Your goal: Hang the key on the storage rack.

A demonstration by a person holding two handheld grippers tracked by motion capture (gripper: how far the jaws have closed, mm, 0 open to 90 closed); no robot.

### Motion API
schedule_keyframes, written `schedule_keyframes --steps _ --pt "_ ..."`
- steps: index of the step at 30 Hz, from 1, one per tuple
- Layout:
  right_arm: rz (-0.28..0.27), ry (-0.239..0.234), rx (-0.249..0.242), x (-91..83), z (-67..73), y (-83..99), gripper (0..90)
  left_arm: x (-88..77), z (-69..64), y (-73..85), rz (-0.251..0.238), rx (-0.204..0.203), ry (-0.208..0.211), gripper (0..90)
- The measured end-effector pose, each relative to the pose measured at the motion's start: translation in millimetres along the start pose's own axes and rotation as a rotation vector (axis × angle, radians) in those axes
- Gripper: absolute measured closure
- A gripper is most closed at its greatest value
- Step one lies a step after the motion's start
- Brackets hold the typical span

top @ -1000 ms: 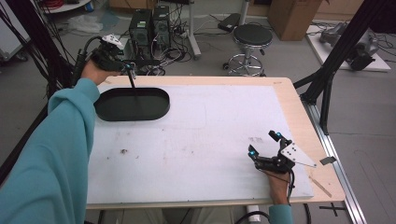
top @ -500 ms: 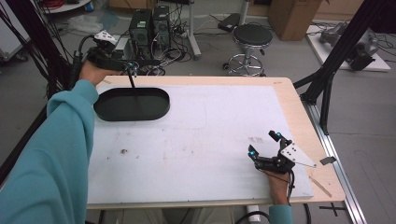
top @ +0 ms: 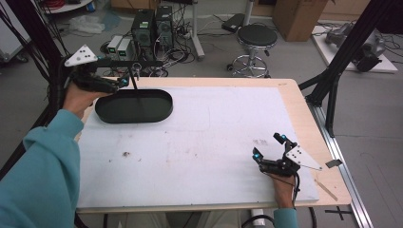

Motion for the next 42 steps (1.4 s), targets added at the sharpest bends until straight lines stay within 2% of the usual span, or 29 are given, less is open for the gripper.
schedule_keyframes --steps 8,10,11,16,21,23,28,31,34,35,41,42 --pt "0.000 0.001 0.003 0.0 -0.2 0.0 0.6 -31.4 -27.4 20.3 -0.097 -0.035 0.025 1.7" --pt "-0.001 0.001 0.003 0.0 -0.2 0.0 0.6 -37.1 -34.5 27.9 -0.109 -0.025 0.031 1.7" --pt "0.000 0.001 0.001 0.0 -0.2 0.0 0.6 -40.0 -37.8 31.9 -0.120 -0.033 0.030 1.7" --pt "-0.002 0.004 -0.001 0.0 0.1 -0.1 0.6 -55.1 -51.6 58.8 -0.147 -0.052 0.022 1.7" --pt "-0.002 0.010 -0.002 -0.2 -0.2 -0.1 0.6 -72.5 -64.6 87.5 -0.196 -0.080 0.002 1.7" --pt "-0.002 0.011 -0.002 -0.1 -0.2 -0.1 0.6 -77.7 -69.7 99.4 -0.198 -0.083 -0.003 1.7" --pt "0.001 0.018 0.002 -0.4 -0.1 0.1 0.6 -84.5 -82.9 125.7 -0.202 -0.105 -0.013 1.7" --pt "-0.001 0.019 -0.003 -0.3 -0.2 -0.1 0.6 -88.2 -90.6 138.2 -0.232 -0.108 -0.025 1.7" --pt "-0.004 0.018 -0.009 0.0 -0.2 -0.4 0.6 -90.0 -93.3 154.6 -0.259 -0.145 -0.036 1.7" --pt "-0.003 0.019 -0.012 0.0 -0.4 -0.2 0.6 -90.3 -93.6 160.0 -0.252 -0.151 -0.039 1.7" --pt "0.000 0.018 -0.011 -0.1 0.6 0.0 0.6 -89.3 -93.7 179.7 -0.228 -0.144 -0.067 1.7" --pt "-0.001 0.018 -0.012 0.0 0.7 0.0 0.6 -91.0 -94.2 179.1 -0.241 -0.132 -0.074 1.7"
Point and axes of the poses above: each handheld gripper's, and its own axes: x roughly forward along the jaws, y roughly out of its underside, z roughly to its left, the point moved 9 cm from there along x, roughly forward along the jaws, and after that the axes turned 1 degree about -y, right-handed, at the moved point
